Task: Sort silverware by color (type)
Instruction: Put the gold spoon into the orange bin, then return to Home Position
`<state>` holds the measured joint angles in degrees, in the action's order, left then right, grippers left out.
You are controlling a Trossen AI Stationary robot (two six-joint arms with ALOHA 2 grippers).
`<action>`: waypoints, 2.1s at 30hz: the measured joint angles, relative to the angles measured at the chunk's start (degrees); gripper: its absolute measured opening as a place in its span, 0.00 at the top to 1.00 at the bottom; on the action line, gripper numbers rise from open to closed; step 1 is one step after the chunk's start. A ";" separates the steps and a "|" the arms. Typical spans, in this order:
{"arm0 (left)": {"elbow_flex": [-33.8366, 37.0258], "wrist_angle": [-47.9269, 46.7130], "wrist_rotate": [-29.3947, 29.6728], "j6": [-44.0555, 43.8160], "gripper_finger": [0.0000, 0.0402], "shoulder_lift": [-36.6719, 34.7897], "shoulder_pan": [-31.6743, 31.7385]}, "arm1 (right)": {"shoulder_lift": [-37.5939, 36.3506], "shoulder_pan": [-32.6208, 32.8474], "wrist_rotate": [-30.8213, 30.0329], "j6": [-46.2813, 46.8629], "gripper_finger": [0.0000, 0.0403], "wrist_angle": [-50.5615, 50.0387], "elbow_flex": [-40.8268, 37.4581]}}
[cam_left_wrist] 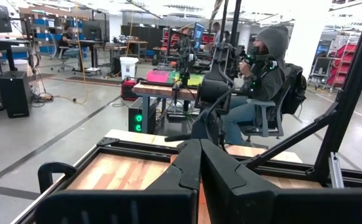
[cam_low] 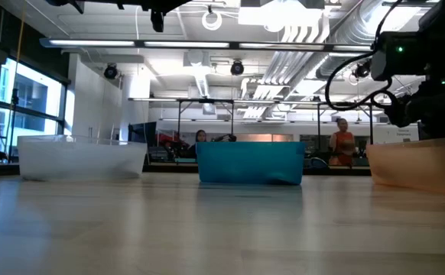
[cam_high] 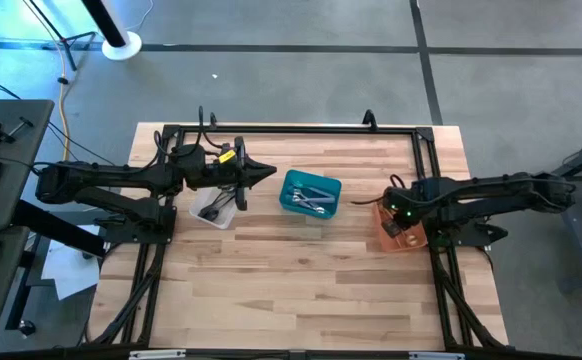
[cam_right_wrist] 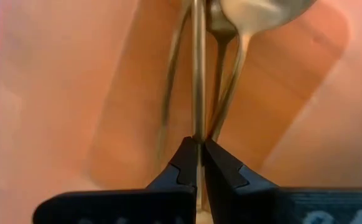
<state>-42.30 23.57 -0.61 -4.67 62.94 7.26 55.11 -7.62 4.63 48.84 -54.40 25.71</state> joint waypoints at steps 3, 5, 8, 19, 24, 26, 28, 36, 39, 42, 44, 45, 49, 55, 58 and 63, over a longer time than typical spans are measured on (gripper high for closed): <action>0.00 0.00 0.01 0.00 1.00 0.00 0.00 | -0.11 -0.02 -0.01 0.17 1.00 0.36 -1.22; 0.00 0.00 0.00 0.00 1.00 0.00 0.05 | -0.14 -0.02 -0.03 0.17 1.00 0.36 -1.58; 0.00 0.00 0.01 -0.02 1.00 0.00 0.40 | -0.12 -0.02 -0.10 0.17 1.00 0.51 -1.64; 0.00 0.02 0.01 -0.19 1.00 0.00 1.04 | -0.09 0.00 -0.33 1.97 0.97 0.94 -1.77; -0.02 0.02 0.01 -0.17 1.00 0.00 1.04 | -0.07 0.00 -0.22 1.71 0.90 1.25 -1.79; -0.02 0.02 0.01 -0.19 1.00 0.00 1.04 | -0.07 0.00 -0.09 1.40 0.88 1.36 -1.79; -0.02 0.02 0.01 -0.17 1.00 0.00 1.04 | -0.04 0.00 -0.03 1.24 0.86 1.43 -1.79; -0.02 0.02 0.00 -0.16 1.00 0.00 1.04 | 0.10 0.00 -0.06 0.21 0.72 1.09 -0.47; -0.02 0.02 0.01 -0.17 1.00 0.00 1.04 | 0.11 -0.02 -0.70 -0.83 0.65 0.47 0.98; -0.02 0.02 0.01 -0.15 1.00 0.00 1.04 | 0.09 -0.02 -0.64 -0.90 0.58 -0.36 1.42; -0.02 0.00 -0.01 -0.20 1.00 0.00 1.04 | 0.09 -0.02 -0.52 -0.90 0.55 0.07 1.42; -0.02 0.00 0.01 -0.20 1.00 0.00 1.04 | 0.09 -0.02 -0.59 -0.90 0.53 0.18 1.42; -0.02 -0.07 -0.02 -0.20 1.00 0.00 1.04 | 0.07 -0.02 -0.68 -0.90 0.51 0.17 1.42; -0.02 0.00 -0.01 -0.17 1.00 0.00 1.04 | -1.03 -0.02 -0.73 1.61 0.51 0.19 1.47; -0.02 0.29 -0.02 0.24 1.00 -0.65 1.06 | -2.95 -0.02 -0.77 3.02 0.51 0.25 1.53; -0.07 0.21 -0.02 0.81 1.00 -1.07 1.06 | -7.44 -0.02 -2.24 6.13 0.51 0.25 1.55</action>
<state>-42.37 23.79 -0.62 -3.86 61.87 8.32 47.68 -7.64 2.39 54.98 -54.16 27.27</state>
